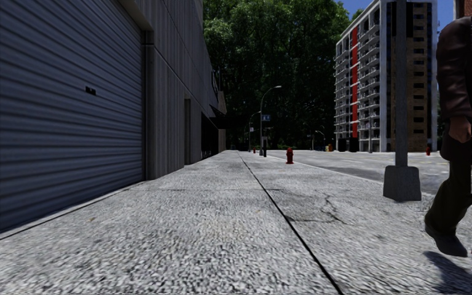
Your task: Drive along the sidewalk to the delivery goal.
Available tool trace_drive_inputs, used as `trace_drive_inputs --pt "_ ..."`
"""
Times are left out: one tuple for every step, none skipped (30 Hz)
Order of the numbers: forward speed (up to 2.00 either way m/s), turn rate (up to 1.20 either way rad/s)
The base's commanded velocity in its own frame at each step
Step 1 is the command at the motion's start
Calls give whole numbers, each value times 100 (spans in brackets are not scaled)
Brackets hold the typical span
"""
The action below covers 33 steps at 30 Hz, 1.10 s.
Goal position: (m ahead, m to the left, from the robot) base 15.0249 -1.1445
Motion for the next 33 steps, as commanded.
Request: trace_drive_inputs --pt "200 0" --pt "200 0" --pt "200 0" --pt "200 0" --pt "200 0" --pt "200 0" --pt "200 0" --pt "200 0" --pt "200 0" --pt "200 0" --pt "200 0" --pt "200 0" --pt "200 0" --pt "200 0" --pt "200 0" --pt "200 0" --pt "200 0" --pt "200 0" --pt "200 0" --pt "200 0" --pt "200 0" --pt "200 0" --pt "200 0" --pt "200 0" --pt "200 0" --pt "200 0" --pt "200 0" --pt "200 0" --pt "200 0" --pt "200 0" --pt "200 0" --pt "200 0" --pt "200 0"
